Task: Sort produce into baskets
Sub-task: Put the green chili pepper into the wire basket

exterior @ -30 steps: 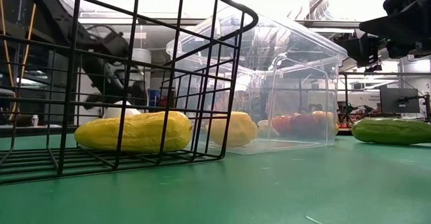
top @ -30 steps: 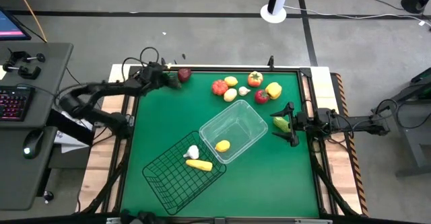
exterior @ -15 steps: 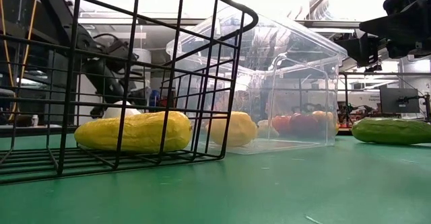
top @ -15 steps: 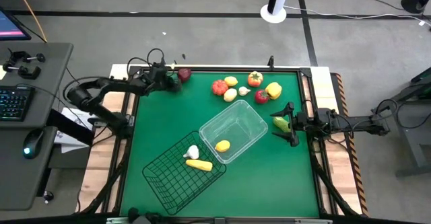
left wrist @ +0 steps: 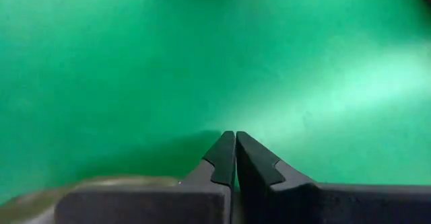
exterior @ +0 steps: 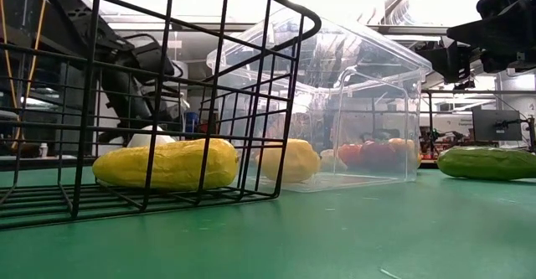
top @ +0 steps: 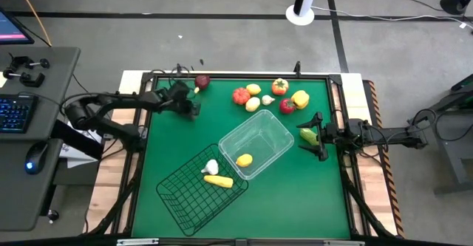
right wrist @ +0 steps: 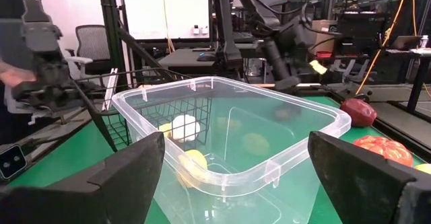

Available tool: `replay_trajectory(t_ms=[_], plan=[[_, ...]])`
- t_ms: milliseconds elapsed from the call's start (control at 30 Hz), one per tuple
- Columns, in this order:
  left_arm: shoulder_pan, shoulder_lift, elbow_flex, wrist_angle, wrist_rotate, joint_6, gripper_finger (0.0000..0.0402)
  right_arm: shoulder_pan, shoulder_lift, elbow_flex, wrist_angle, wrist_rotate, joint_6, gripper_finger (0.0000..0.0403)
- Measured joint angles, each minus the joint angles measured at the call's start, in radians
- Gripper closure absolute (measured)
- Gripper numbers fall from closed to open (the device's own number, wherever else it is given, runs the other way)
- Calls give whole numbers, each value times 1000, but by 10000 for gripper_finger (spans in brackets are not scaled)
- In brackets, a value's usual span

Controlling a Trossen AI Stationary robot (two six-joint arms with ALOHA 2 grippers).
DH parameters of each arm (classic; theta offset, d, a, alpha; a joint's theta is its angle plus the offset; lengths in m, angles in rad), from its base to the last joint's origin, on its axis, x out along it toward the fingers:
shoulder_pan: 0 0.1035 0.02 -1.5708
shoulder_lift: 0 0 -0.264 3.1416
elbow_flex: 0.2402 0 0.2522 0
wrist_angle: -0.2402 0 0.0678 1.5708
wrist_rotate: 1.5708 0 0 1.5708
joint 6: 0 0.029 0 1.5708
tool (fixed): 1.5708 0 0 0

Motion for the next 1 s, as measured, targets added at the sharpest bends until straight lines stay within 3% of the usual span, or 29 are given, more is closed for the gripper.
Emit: replay_trajectory(t_ms=[333, 533, 667, 800, 900, 1000], plan=[[-277, -10, 16, 6, 2, -194, 401, 0, 0, 0, 0, 0, 0, 43], [-273, -118, 182, -172, 3, 65, 401, 0, 0, 0, 0, 0, 0, 43], [-229, -163, 321, -389, 1, 250, 383, 0, 0, 0, 0, 0, 0, 43], [-181, -162, 414, -613, 56, 372, 333, 0, 0, 0, 0, 0, 0, 43], [-167, -161, 434, -729, 118, 467, 277, 0, 0, 0, 0, 0, 0, 43], [-173, -161, 437, -849, 117, 638, 216, 0, 0, 0, 0, 0, 0, 43]])
